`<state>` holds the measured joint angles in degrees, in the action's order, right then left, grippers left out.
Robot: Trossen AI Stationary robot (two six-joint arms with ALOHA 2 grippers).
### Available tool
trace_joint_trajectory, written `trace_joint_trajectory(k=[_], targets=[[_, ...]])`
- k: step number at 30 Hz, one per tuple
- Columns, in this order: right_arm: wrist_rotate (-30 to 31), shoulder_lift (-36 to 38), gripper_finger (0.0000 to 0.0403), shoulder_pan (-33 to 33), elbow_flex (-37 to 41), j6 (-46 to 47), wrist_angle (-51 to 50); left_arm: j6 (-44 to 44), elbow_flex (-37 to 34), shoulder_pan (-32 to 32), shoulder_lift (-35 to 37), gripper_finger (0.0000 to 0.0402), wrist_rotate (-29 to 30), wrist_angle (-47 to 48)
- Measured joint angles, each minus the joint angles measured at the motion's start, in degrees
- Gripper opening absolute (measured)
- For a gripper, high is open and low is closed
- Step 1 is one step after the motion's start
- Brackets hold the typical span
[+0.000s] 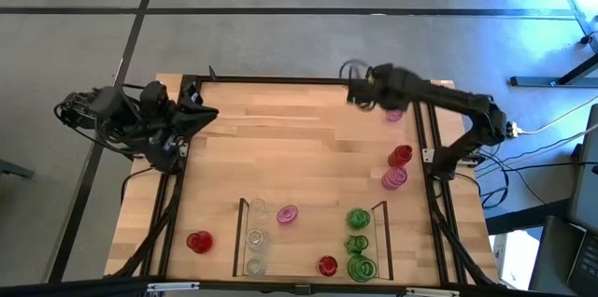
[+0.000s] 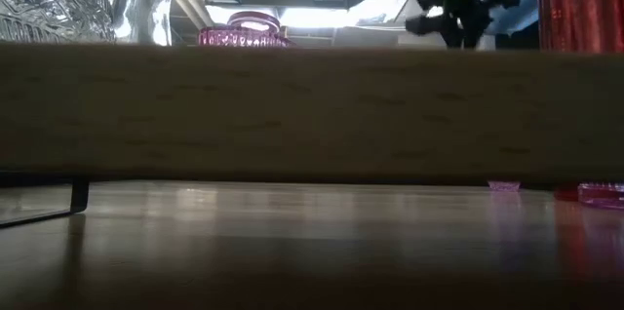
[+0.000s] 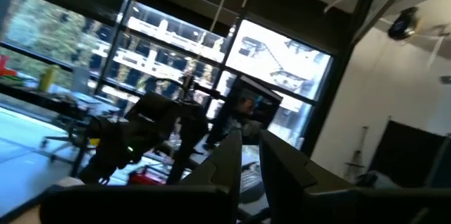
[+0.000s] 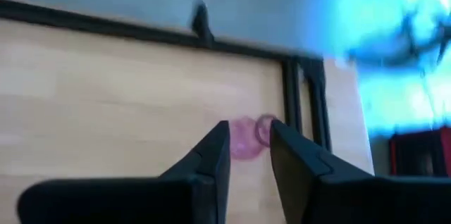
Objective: Sort vases onto shelf
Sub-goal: Put the top purple vase aligned with the other purple vases on the shelf
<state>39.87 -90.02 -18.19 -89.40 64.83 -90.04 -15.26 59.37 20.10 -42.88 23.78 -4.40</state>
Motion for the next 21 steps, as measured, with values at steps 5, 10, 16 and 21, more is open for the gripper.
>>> trace_joint_trajectory(k=[5, 10, 16, 21], targets=[[-8.2, -0.1, 0.0088, -12.9, 2.5, -7.1, -0.1, 2.3, 0.0, 0.0, -1.1, 0.0044, 0.9, 0.0], [-12.7, 0.4, 0.0088, -21.1, 5.9, -14.6, 0.2, 2.3, 0.0, -0.1, -1.8, 0.0044, 1.9, -0.2], [-20.2, 3.7, 0.0088, -29.2, 13.1, -22.2, 2.8, 2.2, 0.0, -2.9, -2.5, 0.0044, 2.6, -0.4], [-25.0, 6.7, 0.0088, -31.8, 20.6, -24.7, 10.4, 1.7, 0.0, -6.6, -2.9, 0.0044, 0.5, -0.4]])
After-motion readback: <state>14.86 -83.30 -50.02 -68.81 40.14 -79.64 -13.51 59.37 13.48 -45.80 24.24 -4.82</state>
